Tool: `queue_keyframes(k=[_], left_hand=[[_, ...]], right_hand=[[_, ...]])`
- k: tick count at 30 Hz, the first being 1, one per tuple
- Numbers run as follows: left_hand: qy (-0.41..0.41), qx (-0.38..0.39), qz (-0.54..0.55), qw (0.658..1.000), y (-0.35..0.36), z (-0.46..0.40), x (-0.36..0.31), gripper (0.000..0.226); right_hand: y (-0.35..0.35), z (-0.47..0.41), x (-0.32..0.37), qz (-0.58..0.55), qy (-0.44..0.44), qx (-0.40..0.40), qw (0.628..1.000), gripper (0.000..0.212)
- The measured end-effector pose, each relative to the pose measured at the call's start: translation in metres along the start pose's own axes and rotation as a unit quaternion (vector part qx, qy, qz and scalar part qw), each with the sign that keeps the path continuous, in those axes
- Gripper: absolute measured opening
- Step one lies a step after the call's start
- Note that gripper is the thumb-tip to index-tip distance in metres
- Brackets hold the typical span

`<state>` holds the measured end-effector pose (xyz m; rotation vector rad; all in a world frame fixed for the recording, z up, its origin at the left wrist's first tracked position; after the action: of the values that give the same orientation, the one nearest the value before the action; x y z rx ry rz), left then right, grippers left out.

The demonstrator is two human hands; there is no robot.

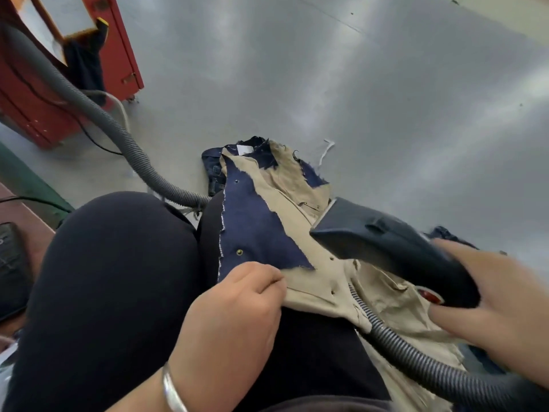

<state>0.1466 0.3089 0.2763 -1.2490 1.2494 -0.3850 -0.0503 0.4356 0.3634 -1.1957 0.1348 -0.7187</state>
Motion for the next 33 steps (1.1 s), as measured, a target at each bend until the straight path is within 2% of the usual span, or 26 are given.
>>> queue_keyframes(k=[2, 5, 11, 14, 17, 21, 24, 28, 31, 33], left_hand=[[0.007, -0.007, -0.003, 1.000, 0.000, 0.000, 0.001, 0.017], [0.012, -0.005, -0.023, 1.000, 0.000, -0.001, 0.002, 0.025], [0.012, -0.007, -0.030, 0.999, 0.002, -0.002, 0.004, 0.023], [0.010, -0.010, -0.018, 1.000, 0.002, -0.001, 0.002, 0.016], [0.002, -0.007, -0.004, 1.000, 0.001, 0.001, 0.001, 0.016], [-0.013, -0.015, 0.009, 1.000, -0.001, 0.002, 0.002, 0.015], [-0.019, -0.015, 0.015, 1.000, -0.002, 0.001, 0.003, 0.015], [-0.012, -0.015, 0.016, 1.000, 0.000, -0.001, 0.004, 0.027], [-0.005, -0.015, 0.010, 1.000, 0.000, -0.001, 0.003, 0.029], [0.000, -0.012, 0.000, 1.000, 0.000, -0.002, 0.003, 0.029]], right_hand=[[0.018, 0.001, 0.002, 0.055, -0.001, 0.026, 0.998, 0.037], [0.038, -0.007, 0.005, 0.033, 0.017, 0.063, 0.997, 0.032], [0.044, -0.046, 0.018, 0.020, 0.019, -0.015, 0.999, 0.022], [0.044, -0.090, 0.020, -0.012, 0.054, -0.029, 0.998, 0.017], [0.037, -0.112, 0.014, -0.054, 0.073, -0.035, 0.995, 0.023], [0.016, -0.075, 0.007, -0.104, 0.000, -0.067, 0.992, 0.017], [0.009, -0.026, 0.000, -0.052, -0.021, -0.026, 0.998, 0.024], [0.013, 0.009, -0.006, -0.004, 0.009, 0.036, 0.999, 0.038], [0.034, 0.006, -0.004, 0.008, 0.033, 0.085, 0.996, 0.033], [0.046, -0.002, -0.005, 0.015, 0.039, 0.075, 0.996, 0.032]])
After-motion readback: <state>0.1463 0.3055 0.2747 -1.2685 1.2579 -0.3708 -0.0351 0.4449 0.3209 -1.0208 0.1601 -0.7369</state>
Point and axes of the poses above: each hand's wrist, its own z-axis away from the middle knuckle, its own y-axis out of the palm, x = y × z, the point moved 3 cm from there along -z, towards the middle knuckle, and after that the axes turned 7 degrees about x, right-handed, at the moved point
